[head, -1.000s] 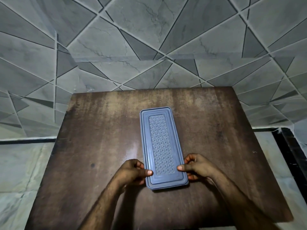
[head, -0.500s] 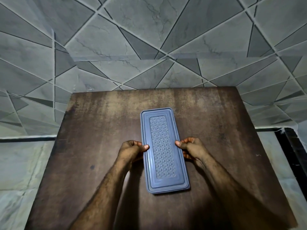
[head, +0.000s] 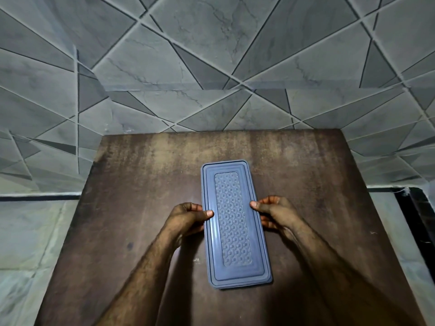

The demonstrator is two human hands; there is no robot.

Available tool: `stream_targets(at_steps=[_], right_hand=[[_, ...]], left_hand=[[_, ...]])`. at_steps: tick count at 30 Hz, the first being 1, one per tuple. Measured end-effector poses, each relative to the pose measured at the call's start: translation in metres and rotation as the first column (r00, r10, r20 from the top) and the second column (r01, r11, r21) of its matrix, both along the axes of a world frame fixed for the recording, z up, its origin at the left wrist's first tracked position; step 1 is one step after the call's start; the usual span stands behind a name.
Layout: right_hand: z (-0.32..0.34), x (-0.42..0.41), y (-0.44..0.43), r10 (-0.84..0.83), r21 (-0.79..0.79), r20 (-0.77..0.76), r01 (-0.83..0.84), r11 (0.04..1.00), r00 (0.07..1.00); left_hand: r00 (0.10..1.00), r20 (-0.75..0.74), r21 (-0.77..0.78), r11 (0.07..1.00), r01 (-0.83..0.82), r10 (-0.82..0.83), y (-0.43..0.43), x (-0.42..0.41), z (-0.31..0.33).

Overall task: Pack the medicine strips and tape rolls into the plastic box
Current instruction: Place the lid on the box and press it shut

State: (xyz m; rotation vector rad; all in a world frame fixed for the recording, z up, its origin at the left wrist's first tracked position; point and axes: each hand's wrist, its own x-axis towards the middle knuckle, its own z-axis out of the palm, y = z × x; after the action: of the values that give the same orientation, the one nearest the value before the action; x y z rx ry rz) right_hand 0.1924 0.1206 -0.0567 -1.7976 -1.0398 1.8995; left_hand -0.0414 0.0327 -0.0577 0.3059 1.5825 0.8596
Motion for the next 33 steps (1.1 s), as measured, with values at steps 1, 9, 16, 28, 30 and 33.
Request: stream_targets(at_steps=[1, 9, 16, 28, 30, 33], right_hand=[[0.001, -0.005, 0.008, -0.015, 0.016, -0.011, 0.016, 1.000, 1.000], [-0.008, -0.020, 0.030, -0.052, 0.014, -0.021, 0.052, 0.999, 0.998], [-0.011, -0.019, 0.045, 0.029, -0.023, 0.017, -0.028, 0.999, 0.999], [-0.025, -0.064, 0.096, -0.126, 0.262, 0.178, 0.077, 0.962, 0.976], [-0.028, -0.066, 0.097, -0.158, 0.264, 0.187, 0.105, 0.959, 0.970], [-0.029, -0.069, 0.099, -0.195, 0.283, 0.203, 0.133, 0.950, 0.960]], left_hand=[[1.000, 0.005, 0.017, 1.000, -0.025, 0.025, 0.006, -0.001, 0.001], [0.990, -0.048, 0.033, 0.991, -0.132, 0.134, 0.044, -0.004, -0.005], [0.999, -0.051, 0.010, 1.000, -0.018, 0.019, 0.047, -0.016, -0.010], [0.974, 0.005, 0.080, 0.970, -0.228, 0.228, 0.112, -0.014, -0.006], [0.960, 0.051, 0.044, 0.959, -0.279, 0.276, 0.116, -0.012, -0.009], [0.937, 0.108, -0.006, 0.943, -0.333, 0.332, 0.119, -0.014, -0.011]])
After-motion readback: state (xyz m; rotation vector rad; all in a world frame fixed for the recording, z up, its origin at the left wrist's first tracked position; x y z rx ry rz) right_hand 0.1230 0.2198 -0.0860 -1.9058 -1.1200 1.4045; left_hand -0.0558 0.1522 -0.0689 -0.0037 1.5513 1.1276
